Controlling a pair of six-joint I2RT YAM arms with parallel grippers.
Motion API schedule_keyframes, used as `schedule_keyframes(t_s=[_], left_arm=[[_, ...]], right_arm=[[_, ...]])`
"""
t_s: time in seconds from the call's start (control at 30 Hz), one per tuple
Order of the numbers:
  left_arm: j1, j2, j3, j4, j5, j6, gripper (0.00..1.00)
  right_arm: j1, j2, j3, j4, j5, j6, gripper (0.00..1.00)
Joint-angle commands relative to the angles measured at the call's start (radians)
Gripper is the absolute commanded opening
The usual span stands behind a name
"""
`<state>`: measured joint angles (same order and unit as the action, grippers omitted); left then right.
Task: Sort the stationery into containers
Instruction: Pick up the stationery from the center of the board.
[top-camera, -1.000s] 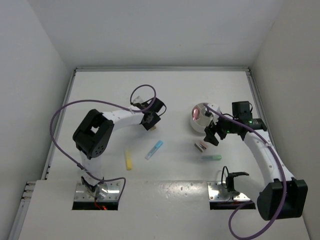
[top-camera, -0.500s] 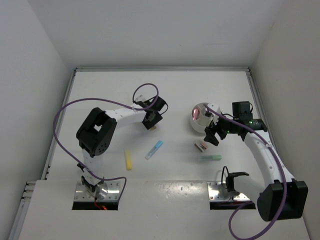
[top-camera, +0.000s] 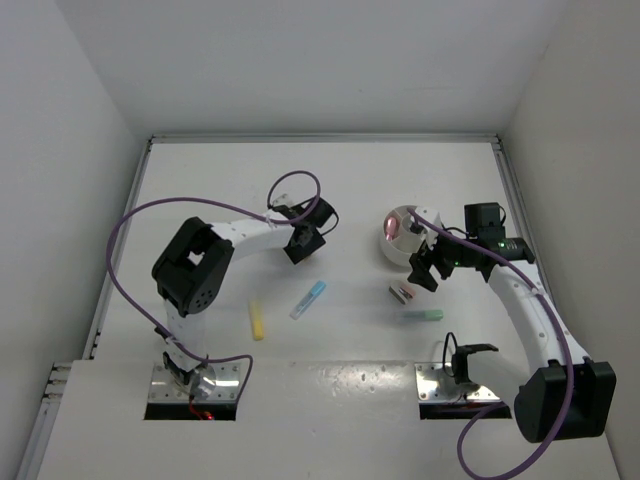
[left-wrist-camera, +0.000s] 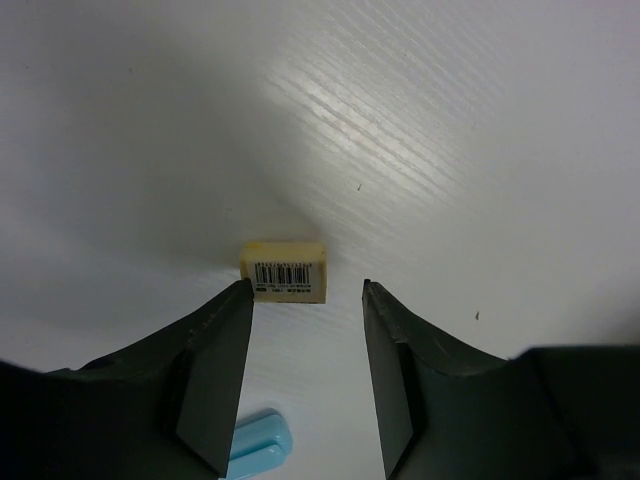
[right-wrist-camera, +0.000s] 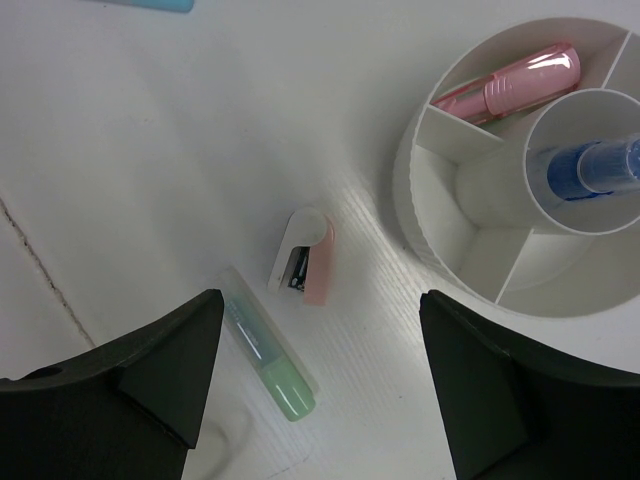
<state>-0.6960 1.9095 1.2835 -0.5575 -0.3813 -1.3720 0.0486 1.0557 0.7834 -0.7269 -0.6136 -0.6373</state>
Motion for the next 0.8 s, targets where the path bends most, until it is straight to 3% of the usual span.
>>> schedule_keyframes(t_s=[0.0, 0.77], left_arm=[[-0.017, -0.034, -0.015, -0.047, -0.017, -0.016, 0.54], [-0.017, 0.088, 0.103, -0.071, -0.008, 0.013, 0.55]], right_arm=[[0.005, -0.016, 0.011, 0.023, -0.034, -0.027, 0.8], [0.005, -0.025, 0.011, 0.014, -0.043, -0.036, 0.8]])
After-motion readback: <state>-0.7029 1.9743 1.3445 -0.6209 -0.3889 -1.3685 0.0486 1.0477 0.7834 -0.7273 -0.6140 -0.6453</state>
